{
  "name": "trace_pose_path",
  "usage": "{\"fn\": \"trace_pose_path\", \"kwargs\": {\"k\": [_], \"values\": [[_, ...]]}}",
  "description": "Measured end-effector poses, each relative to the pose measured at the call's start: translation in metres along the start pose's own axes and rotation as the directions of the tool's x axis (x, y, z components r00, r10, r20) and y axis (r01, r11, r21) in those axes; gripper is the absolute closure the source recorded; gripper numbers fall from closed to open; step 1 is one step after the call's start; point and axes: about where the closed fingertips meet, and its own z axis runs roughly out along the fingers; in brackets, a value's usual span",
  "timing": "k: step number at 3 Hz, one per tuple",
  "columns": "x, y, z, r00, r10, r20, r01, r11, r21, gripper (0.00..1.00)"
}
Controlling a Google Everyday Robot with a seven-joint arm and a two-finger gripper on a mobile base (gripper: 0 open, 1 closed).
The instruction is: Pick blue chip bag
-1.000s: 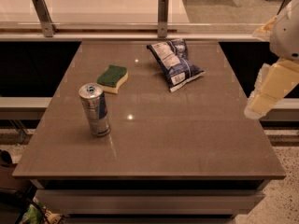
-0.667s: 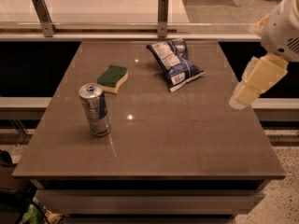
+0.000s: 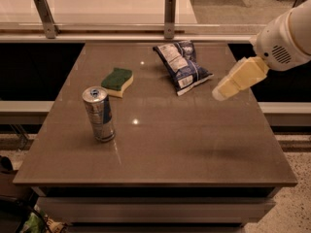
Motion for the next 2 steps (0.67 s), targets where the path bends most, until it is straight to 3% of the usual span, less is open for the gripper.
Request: {"fn": "trace_pose_path", "kwargs": {"k": [1,2], "values": [[-0.005,-0.010,0.025,0.994,0.089,0.068,-0.089,0.9960,-0.007,0.00],[-0.024,-0.035,0.060,0.985,0.133,0.108,-0.138,0.9898,0.036,0.00]]}}
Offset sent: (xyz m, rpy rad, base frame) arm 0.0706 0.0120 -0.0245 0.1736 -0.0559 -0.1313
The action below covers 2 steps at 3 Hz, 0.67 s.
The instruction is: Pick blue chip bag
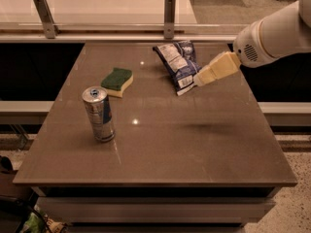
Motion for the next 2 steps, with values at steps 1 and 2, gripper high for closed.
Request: {"fn": "trace_pose_path", "kwargs": {"k": [1,2], "values": [[0.000,0.000,0.000,1.000,0.000,0.000,0.000,1.0000,0.000,0.00],[-0.005,0.003,0.016,0.999,0.019,0.028,-0.019,0.9998,-0.010,0.00]]}}
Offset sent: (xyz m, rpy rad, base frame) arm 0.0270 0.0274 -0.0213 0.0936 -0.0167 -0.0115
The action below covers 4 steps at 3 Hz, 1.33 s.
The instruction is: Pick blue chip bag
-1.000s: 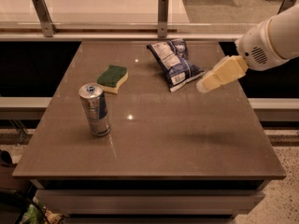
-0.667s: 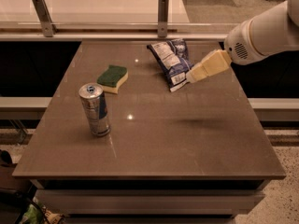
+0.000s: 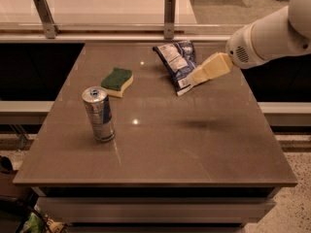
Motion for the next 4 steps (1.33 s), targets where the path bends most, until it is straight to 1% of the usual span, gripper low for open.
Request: {"fn": "trace_pose_path", "kwargs": {"k": [1,2,3,4], "values": [[-0.008,-0.003,0.037,0.999,0.026,0.023,-0.026,0.9994,-0.022,0.00],[-0.011,-0.004,0.075,0.998,0.055,0.031,-0.053,0.9971,-0.055,0.00],[-0.005,-0.009,0.110,0.996,0.080,0.036,-0.077,0.9944,-0.073,0.00],[0.003,-0.013,0.138,0.994,0.100,0.037,-0.097,0.9916,-0.086,0.00]]}}
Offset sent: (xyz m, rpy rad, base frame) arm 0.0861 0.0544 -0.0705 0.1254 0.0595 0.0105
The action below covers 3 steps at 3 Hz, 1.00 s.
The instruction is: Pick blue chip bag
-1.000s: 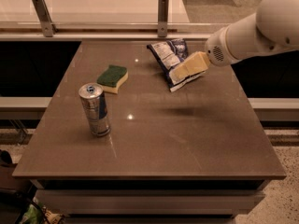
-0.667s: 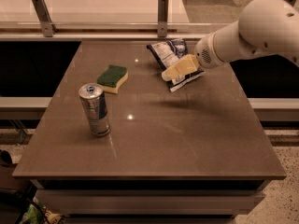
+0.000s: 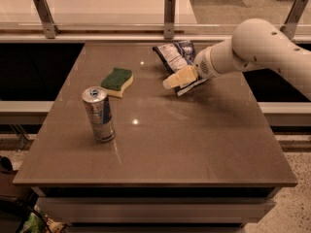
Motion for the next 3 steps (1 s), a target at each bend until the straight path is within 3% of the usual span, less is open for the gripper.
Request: {"fn": "trace_pose_path", "kwargs": {"k": [1,3], "values": [[0.0067,-0.0013,0.0224,1.000,-0.003,0.005,0.003,1.0000,-0.009,0.18],[0.0068,0.0016,0.0258,1.000,-0.004,0.003,0.004,0.9999,-0.015,0.65]]}}
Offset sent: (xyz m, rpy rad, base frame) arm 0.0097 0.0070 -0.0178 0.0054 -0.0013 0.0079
